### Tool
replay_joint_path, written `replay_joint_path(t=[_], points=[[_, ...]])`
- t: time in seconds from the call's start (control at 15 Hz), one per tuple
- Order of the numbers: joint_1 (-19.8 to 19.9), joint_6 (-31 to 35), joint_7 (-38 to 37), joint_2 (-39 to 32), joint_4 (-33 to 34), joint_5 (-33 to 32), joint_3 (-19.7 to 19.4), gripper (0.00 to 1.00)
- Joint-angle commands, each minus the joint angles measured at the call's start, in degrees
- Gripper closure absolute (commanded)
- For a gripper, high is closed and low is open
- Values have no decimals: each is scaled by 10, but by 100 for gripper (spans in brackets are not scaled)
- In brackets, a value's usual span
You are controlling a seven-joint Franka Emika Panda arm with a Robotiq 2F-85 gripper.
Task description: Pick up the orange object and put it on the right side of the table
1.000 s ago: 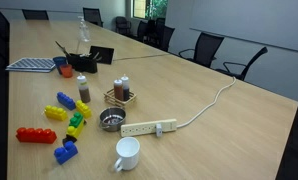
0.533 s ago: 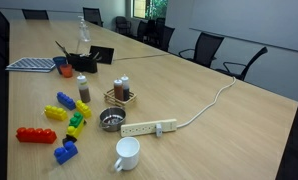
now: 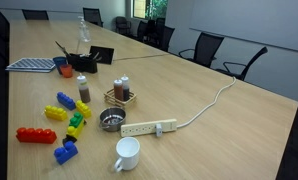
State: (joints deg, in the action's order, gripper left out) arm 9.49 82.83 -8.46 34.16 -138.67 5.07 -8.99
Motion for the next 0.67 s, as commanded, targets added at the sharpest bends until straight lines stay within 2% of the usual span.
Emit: replay_joint_path(t=[0.0,0.27,0.47,0.6], points=[[9,-2,4,-1,2,3,6,0],[9,-2,4,-1,2,3,6,0],[1,3,-10,-24,-11,54,6,0],[-2,15,-53,-53,-31,110,23,0]])
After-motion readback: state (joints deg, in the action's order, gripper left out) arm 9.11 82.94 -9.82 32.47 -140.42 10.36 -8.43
